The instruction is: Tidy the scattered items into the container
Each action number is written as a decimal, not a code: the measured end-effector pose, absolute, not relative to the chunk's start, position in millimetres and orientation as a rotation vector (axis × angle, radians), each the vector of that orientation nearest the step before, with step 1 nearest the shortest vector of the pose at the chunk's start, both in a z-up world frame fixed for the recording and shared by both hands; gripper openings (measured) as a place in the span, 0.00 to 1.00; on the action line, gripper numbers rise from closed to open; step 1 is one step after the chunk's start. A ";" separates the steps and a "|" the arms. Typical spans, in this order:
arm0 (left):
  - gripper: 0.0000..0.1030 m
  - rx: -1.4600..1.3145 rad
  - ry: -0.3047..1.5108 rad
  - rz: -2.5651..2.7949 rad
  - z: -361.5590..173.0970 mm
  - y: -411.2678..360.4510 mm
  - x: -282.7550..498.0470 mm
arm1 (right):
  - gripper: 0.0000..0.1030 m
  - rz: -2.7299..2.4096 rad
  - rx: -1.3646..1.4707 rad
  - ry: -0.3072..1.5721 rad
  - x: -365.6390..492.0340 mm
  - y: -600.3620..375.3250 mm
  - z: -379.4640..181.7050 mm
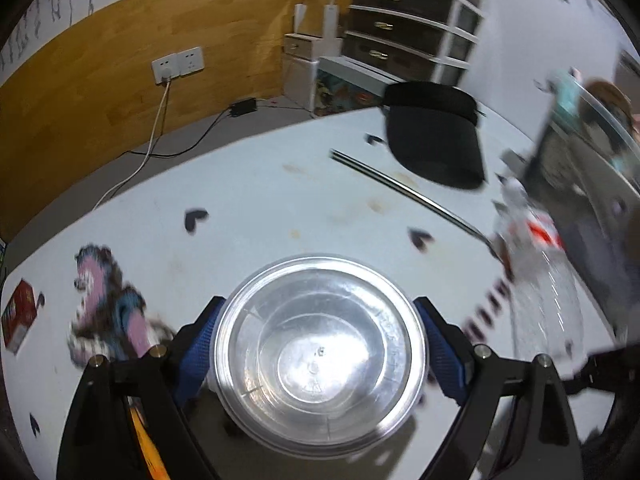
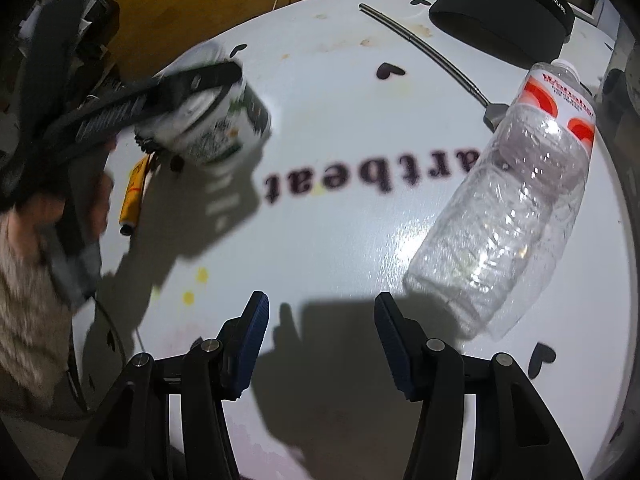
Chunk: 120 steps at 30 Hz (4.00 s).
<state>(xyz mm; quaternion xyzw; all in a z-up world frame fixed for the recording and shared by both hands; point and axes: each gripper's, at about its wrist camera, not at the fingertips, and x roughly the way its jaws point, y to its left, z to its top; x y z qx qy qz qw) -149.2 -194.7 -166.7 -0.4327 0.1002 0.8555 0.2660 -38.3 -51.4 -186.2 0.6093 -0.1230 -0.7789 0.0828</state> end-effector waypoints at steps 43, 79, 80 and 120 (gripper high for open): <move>0.88 -1.110 0.099 2.110 -164.9 -195.0 35.9 | 0.88 -1.681 1.537 -1.582 34.5 -1.0 -239.3; 0.87 -1.001 0.028 1.987 -110.9 -187.7 29.7 | 0.86 -1.648 1.512 -1.402 14.9 -20.1 -180.7; 0.87 -0.987 0.028 1.980 -104.8 -185.3 29.5 | 0.86 -1.673 1.505 -1.396 16.2 -16.7 -170.0; 0.99 -0.497 0.089 1.733 55.8 137.4 13.1 | 0.86 -2.458 1.057 -1.406 69.1 310.4 51.0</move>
